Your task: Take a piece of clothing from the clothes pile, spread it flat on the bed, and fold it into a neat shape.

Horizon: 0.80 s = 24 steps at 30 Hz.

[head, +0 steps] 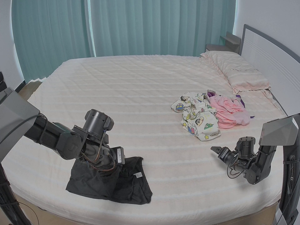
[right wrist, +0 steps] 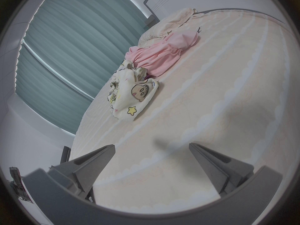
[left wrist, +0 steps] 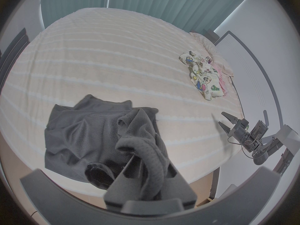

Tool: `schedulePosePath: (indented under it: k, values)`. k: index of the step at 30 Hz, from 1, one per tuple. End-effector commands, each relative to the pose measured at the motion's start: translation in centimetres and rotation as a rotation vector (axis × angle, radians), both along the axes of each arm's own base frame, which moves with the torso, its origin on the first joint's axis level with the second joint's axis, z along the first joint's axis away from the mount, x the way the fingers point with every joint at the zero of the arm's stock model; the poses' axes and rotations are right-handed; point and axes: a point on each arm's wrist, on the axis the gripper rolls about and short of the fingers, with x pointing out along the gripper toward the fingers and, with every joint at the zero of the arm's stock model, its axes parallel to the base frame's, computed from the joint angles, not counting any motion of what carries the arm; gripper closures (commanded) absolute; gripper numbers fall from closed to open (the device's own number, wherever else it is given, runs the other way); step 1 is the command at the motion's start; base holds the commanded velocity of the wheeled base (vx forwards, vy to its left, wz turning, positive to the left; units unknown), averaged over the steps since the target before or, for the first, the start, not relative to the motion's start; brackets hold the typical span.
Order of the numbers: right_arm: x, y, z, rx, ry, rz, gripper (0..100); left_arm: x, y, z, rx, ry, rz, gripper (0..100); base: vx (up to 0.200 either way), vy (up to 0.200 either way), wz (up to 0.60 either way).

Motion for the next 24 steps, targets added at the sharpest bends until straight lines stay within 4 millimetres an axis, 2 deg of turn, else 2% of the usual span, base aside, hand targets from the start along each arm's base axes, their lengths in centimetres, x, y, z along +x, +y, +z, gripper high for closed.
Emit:
schedulePosePath:
  k: [1, 7, 8, 13, 18, 22, 24]
  values:
    - [0.0, 0.1, -0.1, 0.0, 0.003, 0.002, 0, 0.5, -0.7, -1.1, 0.007, 0.023, -0.005, 100, 0.0, 0.0, 0.0]
    - [0.0, 0.1, -0.2, -0.001, 0.005, 0.002, 0, 1.3, -1.4, -2.1, 0.02, 0.035, 0.008, 100, 0.0, 0.0, 0.0]
    - [0.0, 0.1, -0.2, -0.001, 0.006, 0.002, 0, 1.3, -1.4, -2.2, 0.02, 0.036, 0.006, 0, 0.0, 0.0, 0.0]
    - [0.0, 0.1, -0.2, -0.001, 0.006, 0.002, 0, 1.4, -1.9, -2.7, 0.019, 0.033, 0.001, 0, 0.0, 0.0, 0.0]
    - [0.0, 0.1, -0.2, -0.001, 0.006, 0.002, 0, 1.1, -2.7, -2.1, -0.002, -0.002, -0.016, 0, 0.0, 0.0, 0.0]
    - [-0.1, 0.1, -0.1, -0.001, 0.005, 0.002, 0, 1.1, -2.7, -0.1, -0.052, -0.062, 0.017, 0, 0.0, 0.0, 0.0]
    - [-0.1, 0.1, -0.1, -0.001, 0.005, 0.002, 0, 1.0, -2.6, 0.2, -0.058, -0.069, 0.033, 0, 0.0, 0.0, 0.0]
